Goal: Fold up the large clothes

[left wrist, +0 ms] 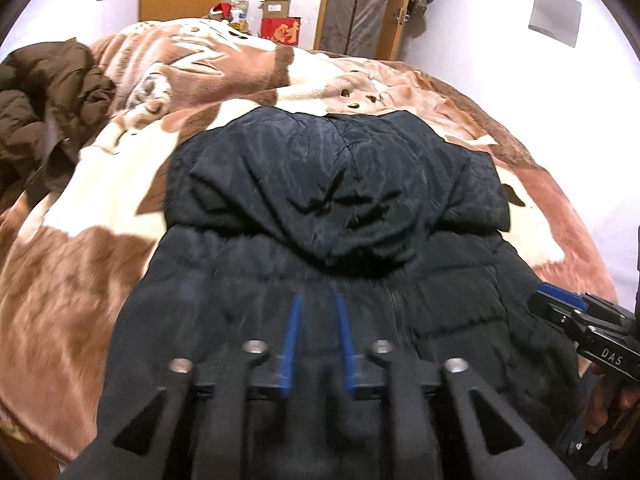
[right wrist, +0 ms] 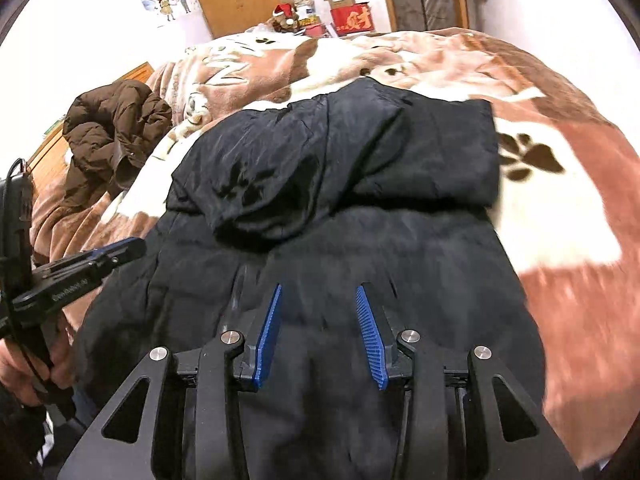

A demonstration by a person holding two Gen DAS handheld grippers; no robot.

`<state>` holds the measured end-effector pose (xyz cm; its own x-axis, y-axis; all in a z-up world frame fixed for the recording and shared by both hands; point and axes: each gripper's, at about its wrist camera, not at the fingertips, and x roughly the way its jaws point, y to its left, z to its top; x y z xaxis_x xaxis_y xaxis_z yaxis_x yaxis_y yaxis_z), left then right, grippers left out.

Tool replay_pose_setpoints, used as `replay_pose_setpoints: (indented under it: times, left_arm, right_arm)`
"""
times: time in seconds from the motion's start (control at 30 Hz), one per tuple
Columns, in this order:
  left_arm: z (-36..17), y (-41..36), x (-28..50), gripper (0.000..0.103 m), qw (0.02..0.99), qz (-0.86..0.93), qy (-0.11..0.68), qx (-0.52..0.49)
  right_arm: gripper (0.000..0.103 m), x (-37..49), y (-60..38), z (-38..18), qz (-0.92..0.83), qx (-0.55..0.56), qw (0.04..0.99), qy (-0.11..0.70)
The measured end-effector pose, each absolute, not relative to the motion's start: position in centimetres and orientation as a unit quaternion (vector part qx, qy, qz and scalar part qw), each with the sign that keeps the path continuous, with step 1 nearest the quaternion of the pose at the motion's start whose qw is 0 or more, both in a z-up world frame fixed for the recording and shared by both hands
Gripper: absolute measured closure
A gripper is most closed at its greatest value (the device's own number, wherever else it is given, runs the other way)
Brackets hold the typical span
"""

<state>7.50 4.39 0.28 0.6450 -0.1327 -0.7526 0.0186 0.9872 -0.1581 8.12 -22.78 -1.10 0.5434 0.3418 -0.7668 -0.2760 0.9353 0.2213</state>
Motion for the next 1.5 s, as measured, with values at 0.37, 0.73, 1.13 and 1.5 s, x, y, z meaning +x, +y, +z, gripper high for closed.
replay_pose_setpoints:
  times: [0.37, 0.73, 1.13, 1.5]
  left_arm:
    - [1.2, 3.9, 0.1, 0.068, 0.907, -0.026, 0.417, -0.054]
    - [0.4, 6.6, -1.6, 0.059, 0.907, 0.007, 0.417, -0.063]
    - [-3.3, 14.5, -1.3, 0.048, 0.888, 0.086, 0.442, -0.089]
    - [-7.3, 16.1, -1.6, 0.033, 0.863, 0.078, 0.480, -0.138]
  right_arm:
    - [0.064, 2.1, -26.1, -1.1, 0.154, 0.045, 0.878, 0.451]
    - [0.050, 1.4, -29.2, -1.9, 0.118, 0.069, 0.882, 0.452]
    - [0.049, 2.6, -35.7, -5.5, 0.040, 0.129, 0.862, 0.489]
    - [0.047, 3.1, -34.9, -8.7, 0.094, 0.183, 0.813, 0.545]
